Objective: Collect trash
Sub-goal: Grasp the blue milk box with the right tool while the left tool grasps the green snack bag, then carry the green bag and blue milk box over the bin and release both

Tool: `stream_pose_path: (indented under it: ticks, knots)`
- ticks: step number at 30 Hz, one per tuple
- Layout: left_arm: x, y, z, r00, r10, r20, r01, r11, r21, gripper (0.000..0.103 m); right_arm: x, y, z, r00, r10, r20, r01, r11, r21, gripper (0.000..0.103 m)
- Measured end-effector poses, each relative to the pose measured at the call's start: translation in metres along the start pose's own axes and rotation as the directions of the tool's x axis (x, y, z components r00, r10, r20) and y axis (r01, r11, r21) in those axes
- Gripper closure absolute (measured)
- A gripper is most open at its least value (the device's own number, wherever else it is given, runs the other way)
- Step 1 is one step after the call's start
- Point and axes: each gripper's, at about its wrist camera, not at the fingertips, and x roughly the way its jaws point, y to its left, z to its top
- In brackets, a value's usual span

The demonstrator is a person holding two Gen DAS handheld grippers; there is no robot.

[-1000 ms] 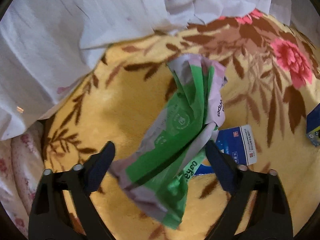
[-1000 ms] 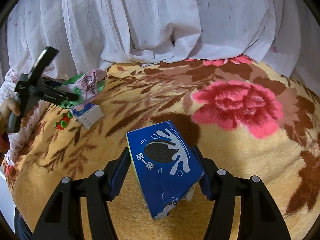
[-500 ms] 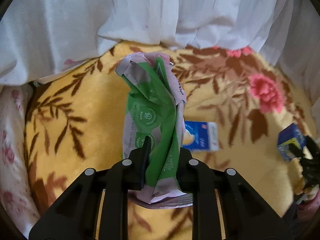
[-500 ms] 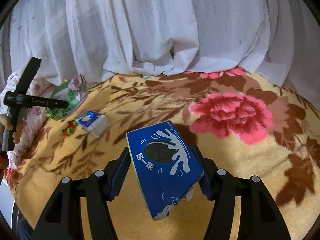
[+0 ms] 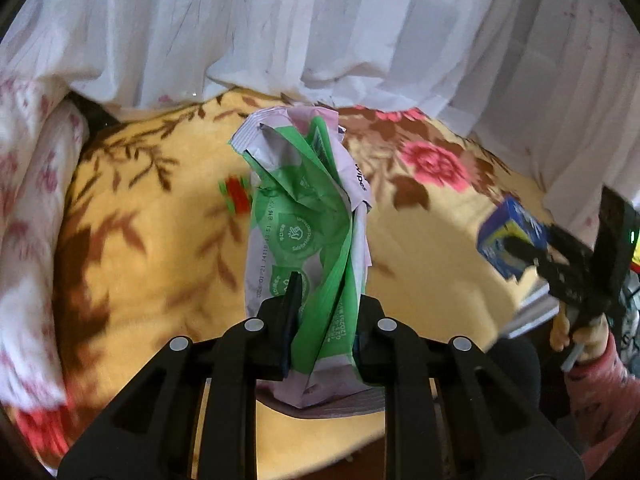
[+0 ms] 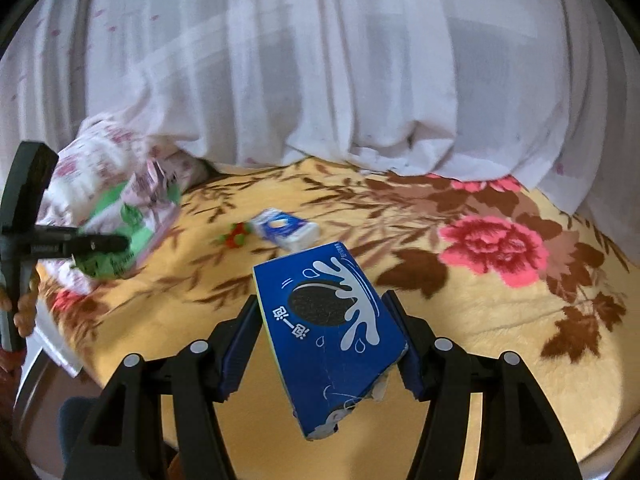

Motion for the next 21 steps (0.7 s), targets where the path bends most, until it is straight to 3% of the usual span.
stream_pose_path:
  ticks: [11, 21]
  knots:
    - [-0.047, -0.041, -0.128, 0.996, -0.079, -0.033, 0.080, 0.996, 0.026, 0.084, -0.049, 0.068, -0.051, 0.998, 0.056, -0.036, -0.061, 0.987, -0.152, 0.043]
    - [-0.023, -0.057, -0.219, 0.971, -0.118, -0.207, 0.119, 0.993, -0.005, 0.084, -0.043, 0.105, -0.117, 0.975, 0.104, -0.195, -0.147, 0.964, -0.220, 0.043]
